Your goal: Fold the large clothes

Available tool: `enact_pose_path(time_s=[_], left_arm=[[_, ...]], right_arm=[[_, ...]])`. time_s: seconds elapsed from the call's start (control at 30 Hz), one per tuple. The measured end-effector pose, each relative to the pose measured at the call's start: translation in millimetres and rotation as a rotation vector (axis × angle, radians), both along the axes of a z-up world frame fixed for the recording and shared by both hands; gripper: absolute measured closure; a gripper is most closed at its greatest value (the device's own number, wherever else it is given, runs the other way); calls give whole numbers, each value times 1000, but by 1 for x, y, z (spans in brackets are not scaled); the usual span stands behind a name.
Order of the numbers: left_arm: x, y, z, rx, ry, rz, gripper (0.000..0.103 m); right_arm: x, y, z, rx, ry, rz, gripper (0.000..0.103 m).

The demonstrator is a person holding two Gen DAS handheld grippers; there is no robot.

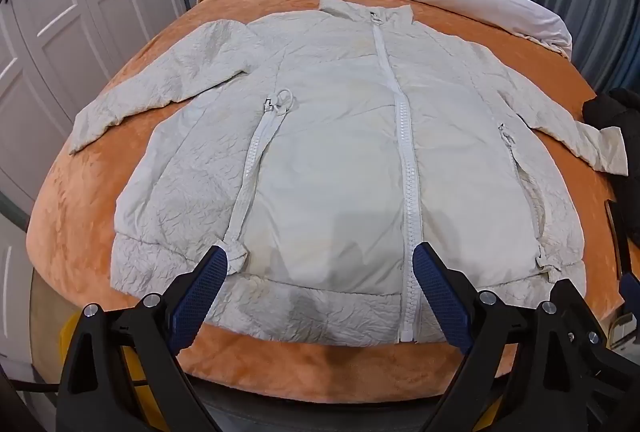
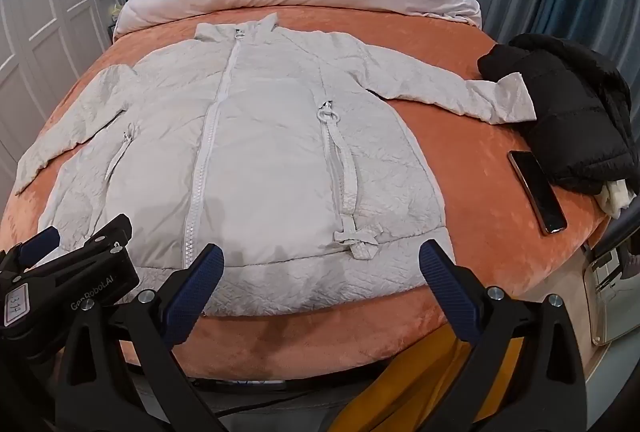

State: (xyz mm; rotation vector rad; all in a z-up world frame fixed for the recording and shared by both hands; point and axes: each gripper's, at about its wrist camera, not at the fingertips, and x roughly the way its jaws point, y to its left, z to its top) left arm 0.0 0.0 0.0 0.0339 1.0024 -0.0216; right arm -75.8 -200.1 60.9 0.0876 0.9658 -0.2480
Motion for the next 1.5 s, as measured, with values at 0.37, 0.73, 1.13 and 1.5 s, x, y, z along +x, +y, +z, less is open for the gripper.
enact_pose_path(time_s=[0.37, 0.73, 1.13, 1.5], left_arm=[[0, -1, 0, -3, 2, -1, 12], [-2, 3, 1, 6, 0, 12, 12], [-7, 9, 1, 9, 1, 38, 11], [-11, 10, 1, 16, 3, 41, 11]], right_arm=[[0, 1, 0, -4, -2, 1, 7], [1, 0, 3, -2, -2, 4, 7], [-1, 8, 3, -11, -5, 22, 7], [-2, 9, 4, -8, -9, 22, 7]])
